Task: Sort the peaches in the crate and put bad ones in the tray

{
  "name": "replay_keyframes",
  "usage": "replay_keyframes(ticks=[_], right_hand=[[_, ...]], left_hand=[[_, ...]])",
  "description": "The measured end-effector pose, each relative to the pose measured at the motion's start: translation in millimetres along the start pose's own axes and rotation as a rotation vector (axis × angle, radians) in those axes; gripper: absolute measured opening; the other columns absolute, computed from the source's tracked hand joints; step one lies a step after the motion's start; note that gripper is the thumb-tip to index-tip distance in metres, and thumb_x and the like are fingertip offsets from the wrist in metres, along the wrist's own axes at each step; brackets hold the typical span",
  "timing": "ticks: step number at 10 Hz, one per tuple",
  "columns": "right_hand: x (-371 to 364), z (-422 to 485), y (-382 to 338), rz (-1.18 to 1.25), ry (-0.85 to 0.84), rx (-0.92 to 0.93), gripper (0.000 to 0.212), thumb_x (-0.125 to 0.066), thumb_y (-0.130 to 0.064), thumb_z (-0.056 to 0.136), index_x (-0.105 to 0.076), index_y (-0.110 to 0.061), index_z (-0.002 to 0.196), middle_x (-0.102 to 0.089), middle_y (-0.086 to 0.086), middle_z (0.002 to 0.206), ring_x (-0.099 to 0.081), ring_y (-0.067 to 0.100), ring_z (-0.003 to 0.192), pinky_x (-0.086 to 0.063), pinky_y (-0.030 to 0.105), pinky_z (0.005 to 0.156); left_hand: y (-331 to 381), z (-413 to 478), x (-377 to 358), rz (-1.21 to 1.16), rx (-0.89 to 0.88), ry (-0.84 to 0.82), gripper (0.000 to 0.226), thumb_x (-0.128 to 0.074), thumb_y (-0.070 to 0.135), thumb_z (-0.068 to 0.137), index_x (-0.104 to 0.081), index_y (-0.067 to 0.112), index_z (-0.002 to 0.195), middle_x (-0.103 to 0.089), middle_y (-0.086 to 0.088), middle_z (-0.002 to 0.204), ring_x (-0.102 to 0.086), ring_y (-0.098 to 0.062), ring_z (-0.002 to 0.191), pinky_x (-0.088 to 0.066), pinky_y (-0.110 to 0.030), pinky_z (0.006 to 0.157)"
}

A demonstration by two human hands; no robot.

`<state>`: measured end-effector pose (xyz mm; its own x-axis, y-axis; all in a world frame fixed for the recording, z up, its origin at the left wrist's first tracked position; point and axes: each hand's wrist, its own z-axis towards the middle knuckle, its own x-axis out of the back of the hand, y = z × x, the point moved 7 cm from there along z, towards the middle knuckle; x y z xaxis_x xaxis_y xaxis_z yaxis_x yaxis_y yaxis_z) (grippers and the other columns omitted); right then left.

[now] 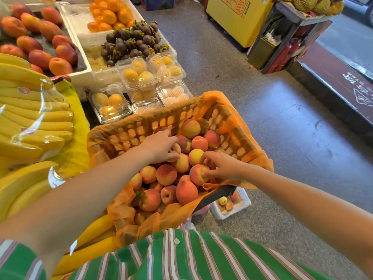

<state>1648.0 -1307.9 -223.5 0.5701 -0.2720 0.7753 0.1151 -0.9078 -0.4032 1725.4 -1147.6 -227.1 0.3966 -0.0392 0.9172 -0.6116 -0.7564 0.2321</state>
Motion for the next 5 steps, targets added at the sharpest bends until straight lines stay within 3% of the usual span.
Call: replay_keyframes(ticks=[2, 3, 5], right_hand=[[-5.4, -17.8, 1.1, 0.070, 0.059, -0.073, 0.050, -0.063, -0.040, 0.090, -0.049, -0.012, 0.129, -0.058, 0.004, 0.116, -0.058, 0.019, 0.100, -0.048, 0.034, 0.086], [-9.4, -25.1, 4.0, 0.115, 0.091, -0.104, 0.051, -0.064, -0.041, 0.089, -0.048, -0.016, 0.131, -0.060, 0.004, 0.115, -0.059, 0.019, 0.098, -0.049, 0.036, 0.087], [1.2, -41.1, -1.6, 0.228, 0.305, -0.096, 0.034, -0.065, -0.033, 0.090, -0.061, -0.016, 0.119, -0.066, 0.003, 0.106, -0.063, 0.016, 0.094, -0.052, 0.033, 0.085]], left_hand=[[17.6, -4.7, -11.1, -0.008, -0.024, -0.034, 0.058, -0.050, 0.051, 0.092, -0.040, 0.018, 0.138, -0.043, -0.014, 0.124, -0.050, -0.029, 0.106, -0.050, -0.040, 0.081], [19.6, -3.0, -3.4, 0.032, -0.045, 0.043, 0.052, -0.050, 0.047, 0.093, -0.045, 0.015, 0.134, -0.045, -0.015, 0.123, -0.048, -0.032, 0.109, -0.049, -0.042, 0.080], [51.2, -1.5, 17.2, -0.009, -0.115, 0.195, 0.038, -0.052, 0.041, 0.093, -0.059, 0.012, 0.117, -0.055, -0.011, 0.109, -0.053, -0.029, 0.101, -0.044, -0.037, 0.072]])
